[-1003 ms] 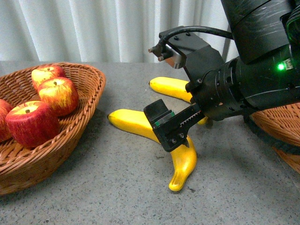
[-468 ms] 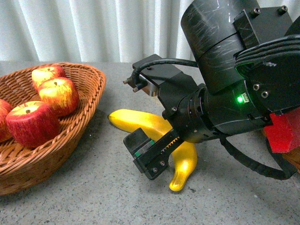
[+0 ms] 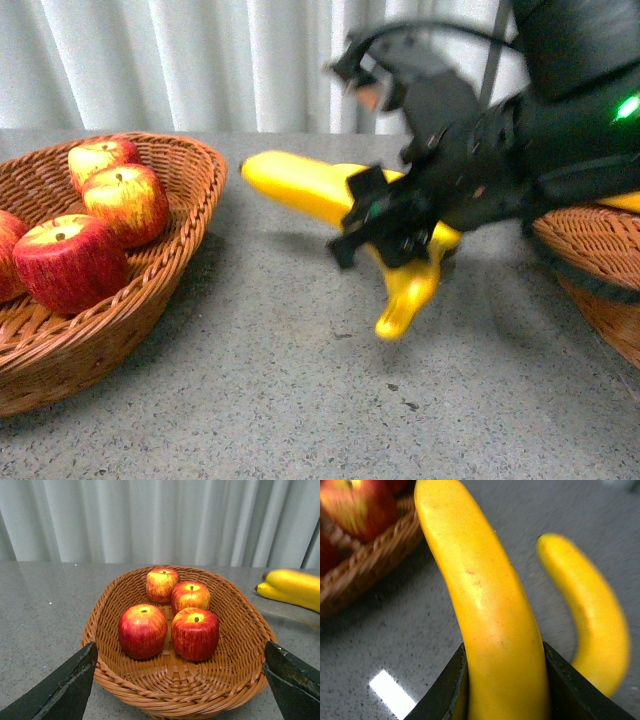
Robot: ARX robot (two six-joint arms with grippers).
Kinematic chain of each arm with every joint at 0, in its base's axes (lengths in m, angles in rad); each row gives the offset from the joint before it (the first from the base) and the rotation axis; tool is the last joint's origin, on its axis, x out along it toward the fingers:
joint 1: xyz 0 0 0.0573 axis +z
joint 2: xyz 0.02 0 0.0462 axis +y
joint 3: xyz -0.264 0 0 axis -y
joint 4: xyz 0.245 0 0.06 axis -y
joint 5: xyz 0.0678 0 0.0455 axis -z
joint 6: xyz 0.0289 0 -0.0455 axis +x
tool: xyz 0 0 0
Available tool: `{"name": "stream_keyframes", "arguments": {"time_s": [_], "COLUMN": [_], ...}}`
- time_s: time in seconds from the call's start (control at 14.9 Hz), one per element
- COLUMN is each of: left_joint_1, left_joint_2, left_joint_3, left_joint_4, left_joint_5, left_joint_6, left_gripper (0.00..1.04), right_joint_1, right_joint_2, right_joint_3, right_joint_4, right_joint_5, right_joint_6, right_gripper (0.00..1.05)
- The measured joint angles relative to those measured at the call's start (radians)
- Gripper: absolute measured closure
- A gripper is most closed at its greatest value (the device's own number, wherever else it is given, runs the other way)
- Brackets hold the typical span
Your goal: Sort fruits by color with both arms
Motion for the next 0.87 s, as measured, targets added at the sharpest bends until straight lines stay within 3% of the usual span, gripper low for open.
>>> {"name": "stream_keyframes", "arguments": {"time_s": [0.2,0.47,0.67,0.74,0.87], "left_joint_1": [0.000,0.000,0.000,0.000,0.000], "left_joint_2": [0.000,0.000,0.000,0.000,0.000], "left_joint_3": [0.000,0.000,0.000,0.000,0.000], "left_joint_4": [0.000,0.000,0.000,0.000,0.000], "left_joint_5": [0.000,0.000,0.000,0.000,0.000], "left_joint_6": [0.000,0.000,0.000,0.000,0.000], "left_gripper": [0.07,0.07,0.07,0.07,0.07], "right_joint_1": [-0.168,-0.437,-0.537,-0.534,-0.505], "right_joint_2": [-0.166,-0.164,-0.192,-0.229,-0.299], "right_joint_3": [0.009,-0.084,-0.154,-0.172,-0.176], "right_joint_4": [0.012,-0.034,-0.067,-0.097,-0.119], "right_joint_5": [-0.077,-0.035,-0.041,-0.080,-0.119], "right_joint_6": [0.039,-0.106,-0.179,-0.194,-0.221], "right_gripper": [0.70,0.70,0.70,0.64,0.42]}}
